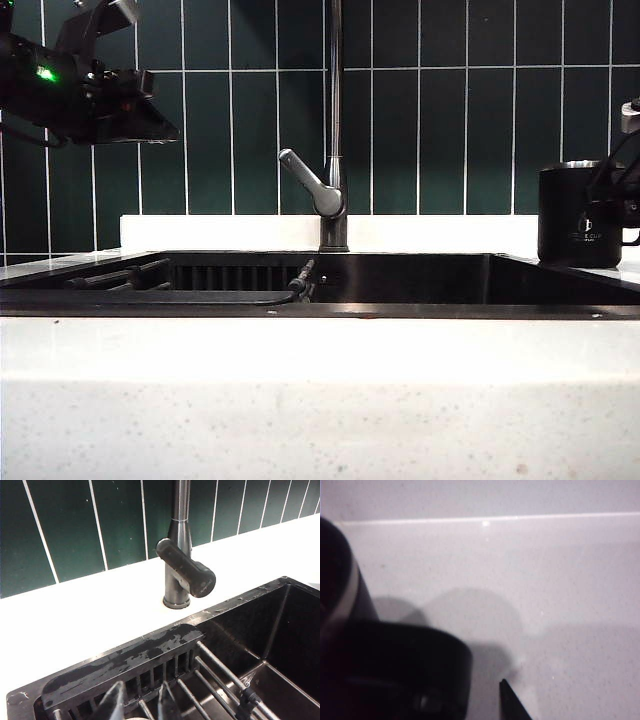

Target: Pick up the mug next to the sink, go to the faucet to get some water, pour the water into the sink, and finally put the mug back to its place.

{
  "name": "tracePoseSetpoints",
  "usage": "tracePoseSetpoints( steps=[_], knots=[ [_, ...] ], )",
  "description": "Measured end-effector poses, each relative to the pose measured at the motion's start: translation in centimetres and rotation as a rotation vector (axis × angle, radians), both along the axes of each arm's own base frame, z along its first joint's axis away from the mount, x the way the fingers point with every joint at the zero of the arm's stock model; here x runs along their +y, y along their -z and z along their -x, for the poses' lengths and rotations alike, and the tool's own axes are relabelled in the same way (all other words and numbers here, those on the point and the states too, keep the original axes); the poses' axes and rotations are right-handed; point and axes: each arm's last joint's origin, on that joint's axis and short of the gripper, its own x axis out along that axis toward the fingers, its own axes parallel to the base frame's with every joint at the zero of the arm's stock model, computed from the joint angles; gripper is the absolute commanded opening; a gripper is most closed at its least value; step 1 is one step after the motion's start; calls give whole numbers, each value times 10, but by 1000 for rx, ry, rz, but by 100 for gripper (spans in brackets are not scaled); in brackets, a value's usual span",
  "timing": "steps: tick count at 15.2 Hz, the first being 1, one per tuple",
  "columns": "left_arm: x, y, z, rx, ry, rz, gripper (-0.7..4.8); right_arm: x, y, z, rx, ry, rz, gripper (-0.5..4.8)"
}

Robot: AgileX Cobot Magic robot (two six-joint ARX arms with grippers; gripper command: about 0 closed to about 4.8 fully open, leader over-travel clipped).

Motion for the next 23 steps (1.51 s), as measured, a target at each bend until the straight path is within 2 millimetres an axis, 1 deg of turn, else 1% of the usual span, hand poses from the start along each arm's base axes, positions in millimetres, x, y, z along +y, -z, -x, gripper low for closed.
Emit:
tracePoseSetpoints(
  steps=[4,6,12,13,14,15,18,21,23],
  knots=[
    [0,0,0,0,1,0,89,0,13,-5,16,-7,-5,212],
    [0,0,0,0,12,1,89,-1,16,-9,-7,-9,-5,212],
    [0,1,0,7,13,0,89,-4,11,-11,-72,-7,6,209],
    [0,1,0,7,13,0,89,-4,11,-11,-72,-7,8,194],
    [0,1,0,7,13,0,89,-5,11,-11,-71,-5,9,126],
    [0,1,0,7,13,0,89,-5,11,-11,-73,-6,9,112],
    [0,1,0,7,13,0,89,-5,10,-11,-74,-14,31,102],
    [0,1,0,7,13,0,89,-5,6,-12,-119,-13,37,40],
    [0,1,0,7,14,0,89,-4,1,-12,-159,-20,49,39]
  ],
)
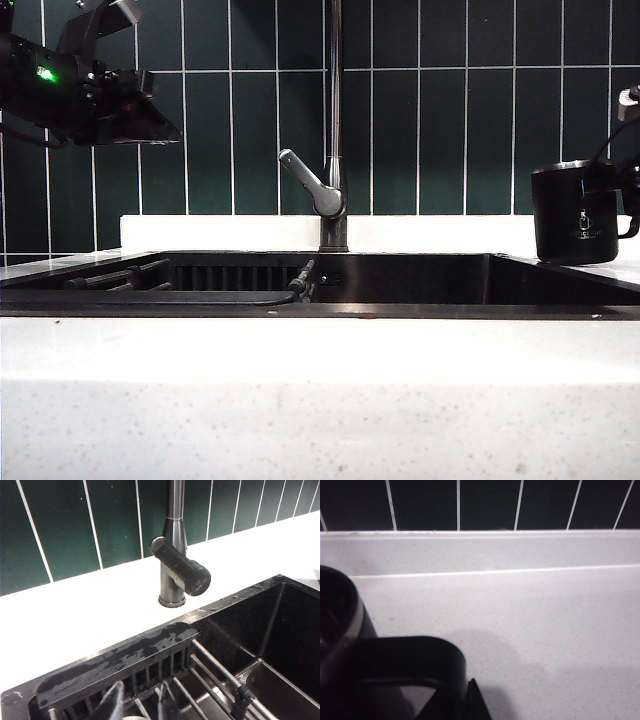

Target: Pick up the mug next to the sink, go to the faucet to get some water, pour the water into the sink, and finally put the mug back to its place.

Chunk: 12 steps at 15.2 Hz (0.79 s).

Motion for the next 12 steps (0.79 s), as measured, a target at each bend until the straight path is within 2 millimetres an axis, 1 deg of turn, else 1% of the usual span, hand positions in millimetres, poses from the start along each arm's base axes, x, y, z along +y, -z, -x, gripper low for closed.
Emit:
tracePoseSetpoints(
  steps=[1,4,8,11,12],
  knots=[
    [0,0,0,0,0,0,89,0,-1,0,0,0,4,38],
    [0,0,0,0,0,1,89,0,-21,6,-56,5,25,30],
    [-1,-2,0,-22,7,8,89,3,-42,14,-110,-9,30,30],
    [-6,-11,-2,-50,27,19,89,13,-55,20,-132,-131,23,30],
    [-7,-16,-4,-48,32,20,89,20,-59,21,-148,-191,20,30]
  ],
)
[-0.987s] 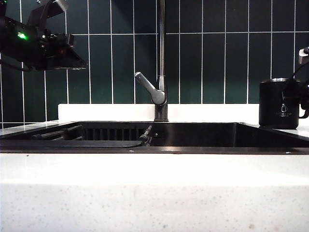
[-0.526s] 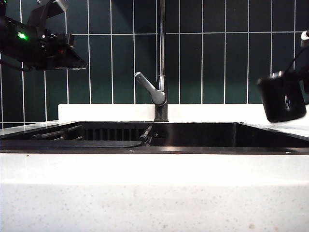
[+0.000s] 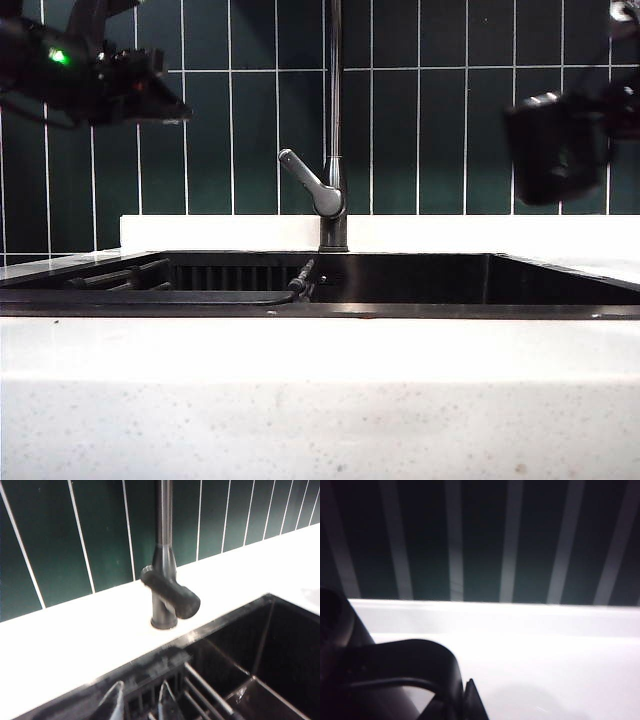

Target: Pick up the mug next to the sink, go to the faucet to get some water, pour the water into the sink, and finally put the mug back to its place.

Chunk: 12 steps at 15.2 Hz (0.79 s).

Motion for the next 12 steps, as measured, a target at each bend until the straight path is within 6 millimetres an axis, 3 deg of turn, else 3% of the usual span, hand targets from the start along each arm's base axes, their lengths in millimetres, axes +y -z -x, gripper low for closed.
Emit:
tracePoseSetpoints(
  steps=[5,10,12],
  knots=[
    [-4,-24,-19,6,14,-32,90,42,-18,11,-45,-246,16,30],
    [-11,11,-52,135,61,-50,90,63,-32,17,1,-327,29,30],
    [-15,13,-67,141,96,-47,90,71,-45,12,40,-364,29,30]
  ],
)
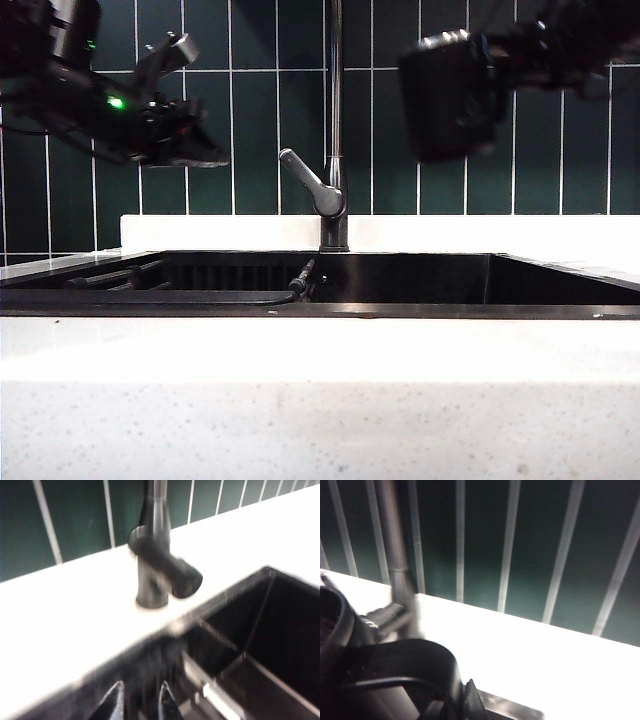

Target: Pick up the mug next to the sink, go to the faucet to get some water, pour the water into the sink, and finally put the mug back to its place.

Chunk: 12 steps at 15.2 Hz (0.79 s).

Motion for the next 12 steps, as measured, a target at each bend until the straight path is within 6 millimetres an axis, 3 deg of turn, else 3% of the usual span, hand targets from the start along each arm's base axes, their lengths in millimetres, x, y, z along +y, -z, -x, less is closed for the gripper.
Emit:
tracePoseSetpoints(
  steps=[3,5,7,9,12],
  knots=[
    [-6,-10,-27,-41,61,20,134,9,-15,-3,-2,-47,-1,30],
    [-11,-12,-46,-56,110,31,134,16,-22,-5,-2,-66,-1,30],
    [-14,-14,-59,-58,120,33,135,22,-23,-6,6,-86,1,30],
    [-16,-17,-72,-77,134,38,189,28,-19,-7,20,-101,4,30],
    [-21,-12,-92,-69,201,47,190,39,-14,-12,52,-129,11,30]
  ],
)
